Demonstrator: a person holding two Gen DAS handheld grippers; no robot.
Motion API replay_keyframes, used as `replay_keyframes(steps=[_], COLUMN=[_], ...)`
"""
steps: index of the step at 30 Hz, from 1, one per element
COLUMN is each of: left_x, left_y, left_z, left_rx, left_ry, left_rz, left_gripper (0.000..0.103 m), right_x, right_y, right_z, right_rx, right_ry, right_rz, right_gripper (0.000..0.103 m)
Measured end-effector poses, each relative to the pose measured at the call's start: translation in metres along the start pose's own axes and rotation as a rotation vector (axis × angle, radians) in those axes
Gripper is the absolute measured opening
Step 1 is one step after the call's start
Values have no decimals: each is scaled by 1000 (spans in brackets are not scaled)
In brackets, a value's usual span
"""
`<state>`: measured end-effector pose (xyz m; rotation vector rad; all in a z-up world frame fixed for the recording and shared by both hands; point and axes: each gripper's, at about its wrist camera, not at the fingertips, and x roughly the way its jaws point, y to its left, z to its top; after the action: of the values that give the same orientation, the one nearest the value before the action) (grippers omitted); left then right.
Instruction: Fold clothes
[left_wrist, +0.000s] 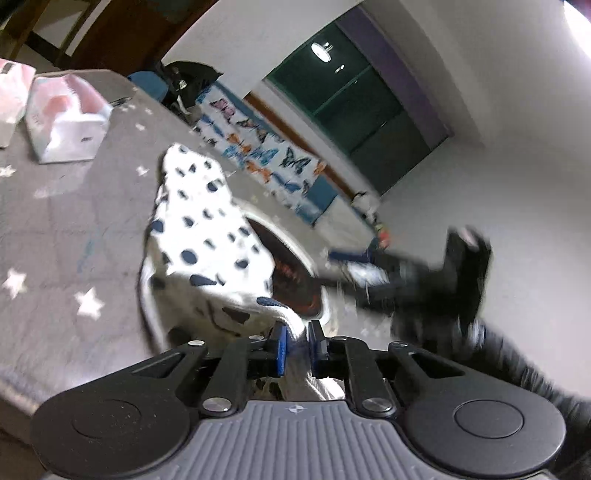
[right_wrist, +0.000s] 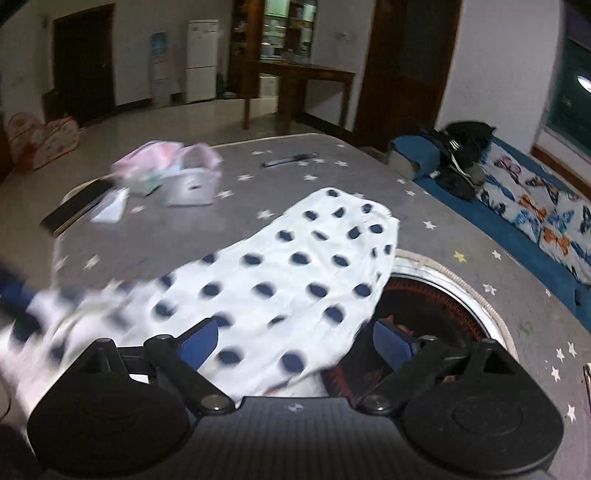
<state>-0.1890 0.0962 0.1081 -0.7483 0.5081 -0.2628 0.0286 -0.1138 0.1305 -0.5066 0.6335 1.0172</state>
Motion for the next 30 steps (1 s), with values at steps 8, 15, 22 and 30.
replay_keyframes(steps=[8, 15, 22, 30], left_x=[19, 31, 22, 1], left_y=[-15, -32, -24, 5], left_z=[5, 7, -1, -28], left_rx=[24, 71, 73, 83], left_ry=[16, 22, 21, 69], left_rz=[-19, -45, -34, 61], left_gripper=[13, 13, 13, 13], right_x=[-47, -48, -30, -32], right_y=[60, 109, 146, 155], right_z=[-41, -56, -64, -76], right_rx=[-132, -166, -259, -330], right_ry=[-36, -31, -22, 69], right_rz=[111, 113, -97, -205], right_gripper=[103, 103, 103, 103])
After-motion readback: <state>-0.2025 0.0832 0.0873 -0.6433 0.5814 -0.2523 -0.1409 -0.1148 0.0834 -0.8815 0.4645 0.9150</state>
